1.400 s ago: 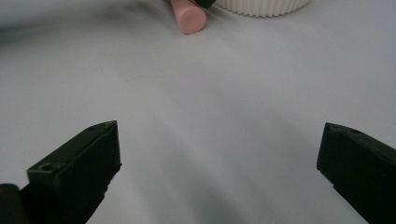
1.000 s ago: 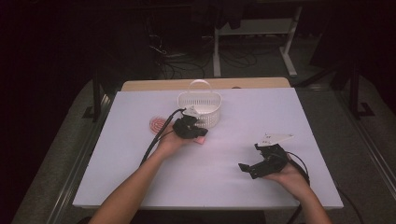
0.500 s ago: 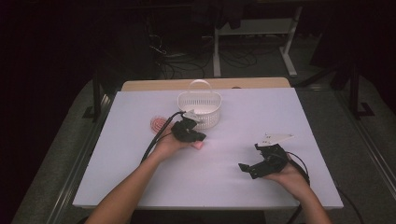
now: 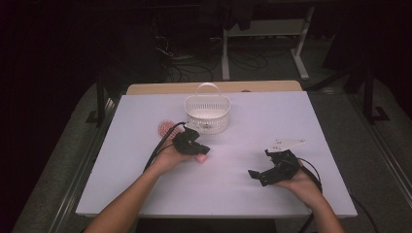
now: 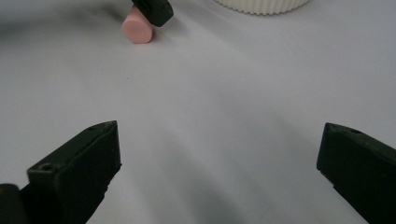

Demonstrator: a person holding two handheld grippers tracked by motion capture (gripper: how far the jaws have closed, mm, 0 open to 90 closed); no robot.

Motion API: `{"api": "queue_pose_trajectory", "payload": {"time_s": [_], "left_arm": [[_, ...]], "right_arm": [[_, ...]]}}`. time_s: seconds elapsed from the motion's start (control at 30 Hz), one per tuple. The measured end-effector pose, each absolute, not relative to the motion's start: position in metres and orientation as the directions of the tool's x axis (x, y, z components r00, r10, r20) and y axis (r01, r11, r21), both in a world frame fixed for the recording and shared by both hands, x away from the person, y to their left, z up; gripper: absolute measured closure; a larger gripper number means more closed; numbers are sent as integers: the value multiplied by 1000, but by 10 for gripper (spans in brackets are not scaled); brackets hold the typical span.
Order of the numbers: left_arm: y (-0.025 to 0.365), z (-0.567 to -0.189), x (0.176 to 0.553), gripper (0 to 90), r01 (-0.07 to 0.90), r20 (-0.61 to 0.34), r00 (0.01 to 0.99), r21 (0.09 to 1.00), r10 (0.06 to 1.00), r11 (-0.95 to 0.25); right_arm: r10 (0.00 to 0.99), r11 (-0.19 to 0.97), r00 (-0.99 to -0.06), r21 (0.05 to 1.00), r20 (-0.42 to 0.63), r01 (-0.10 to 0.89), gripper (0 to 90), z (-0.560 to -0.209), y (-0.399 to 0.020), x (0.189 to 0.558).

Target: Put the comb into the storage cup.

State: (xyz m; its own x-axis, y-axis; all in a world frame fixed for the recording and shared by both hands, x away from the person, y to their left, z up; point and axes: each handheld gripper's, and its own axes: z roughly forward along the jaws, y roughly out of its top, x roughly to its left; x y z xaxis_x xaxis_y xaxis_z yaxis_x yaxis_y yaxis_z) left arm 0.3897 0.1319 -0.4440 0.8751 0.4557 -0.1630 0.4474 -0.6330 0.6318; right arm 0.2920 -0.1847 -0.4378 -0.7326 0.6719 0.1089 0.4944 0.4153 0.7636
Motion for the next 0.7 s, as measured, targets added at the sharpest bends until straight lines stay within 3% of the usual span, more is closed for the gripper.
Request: {"api": "queue_pose_trajectory", "payload": {"time_s": [0.7], "left_arm": [[166,-441,353,900,452,-169,879,594,447,-665]], "right_arm": [[669,427,-736,759,101,492,0,-438,-183,292]]}}
